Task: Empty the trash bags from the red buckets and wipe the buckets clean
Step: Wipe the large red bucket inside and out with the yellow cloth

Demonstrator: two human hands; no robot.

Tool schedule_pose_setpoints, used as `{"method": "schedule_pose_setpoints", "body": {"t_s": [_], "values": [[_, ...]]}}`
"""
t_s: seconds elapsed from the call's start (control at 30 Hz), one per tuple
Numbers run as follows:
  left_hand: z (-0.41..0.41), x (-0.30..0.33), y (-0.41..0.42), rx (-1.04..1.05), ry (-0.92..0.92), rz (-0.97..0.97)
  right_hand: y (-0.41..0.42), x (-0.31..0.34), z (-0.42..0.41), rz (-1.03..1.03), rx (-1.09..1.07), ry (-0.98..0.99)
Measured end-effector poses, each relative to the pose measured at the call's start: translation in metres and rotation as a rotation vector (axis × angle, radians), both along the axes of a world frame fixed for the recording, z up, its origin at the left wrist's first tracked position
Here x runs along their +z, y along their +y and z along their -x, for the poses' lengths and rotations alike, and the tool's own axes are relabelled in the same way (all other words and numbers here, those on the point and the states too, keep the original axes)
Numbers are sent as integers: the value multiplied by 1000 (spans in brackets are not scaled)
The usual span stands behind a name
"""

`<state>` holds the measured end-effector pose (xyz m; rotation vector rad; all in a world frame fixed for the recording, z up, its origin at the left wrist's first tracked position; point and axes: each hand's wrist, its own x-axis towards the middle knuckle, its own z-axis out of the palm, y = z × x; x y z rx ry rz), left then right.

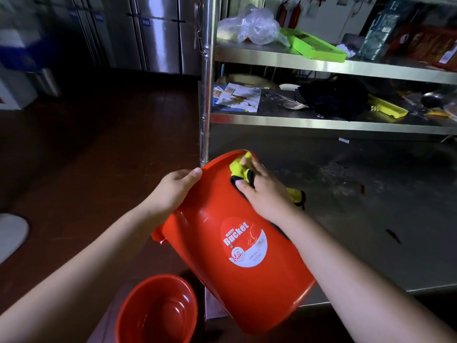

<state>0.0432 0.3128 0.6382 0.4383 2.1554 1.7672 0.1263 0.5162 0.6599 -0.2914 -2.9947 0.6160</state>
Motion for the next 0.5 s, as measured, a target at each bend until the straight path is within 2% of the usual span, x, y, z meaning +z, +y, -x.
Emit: {"method": "schedule_pose_setpoints", "body": {"t_s": [0.13, 0.3, 0.4, 0.5], "values": [[10, 7, 23, -9, -9, 40, -35, -8, -42, -437, 109, 82], [24, 12, 50, -8, 109, 177, -69, -47, -88, -698, 383, 85], [24, 14, 59, 43, 249, 343, -64, -49, -93, -751, 440, 109], [24, 15, 60, 37, 305, 394, -46, -32, -80, -647, 367, 120]]}}
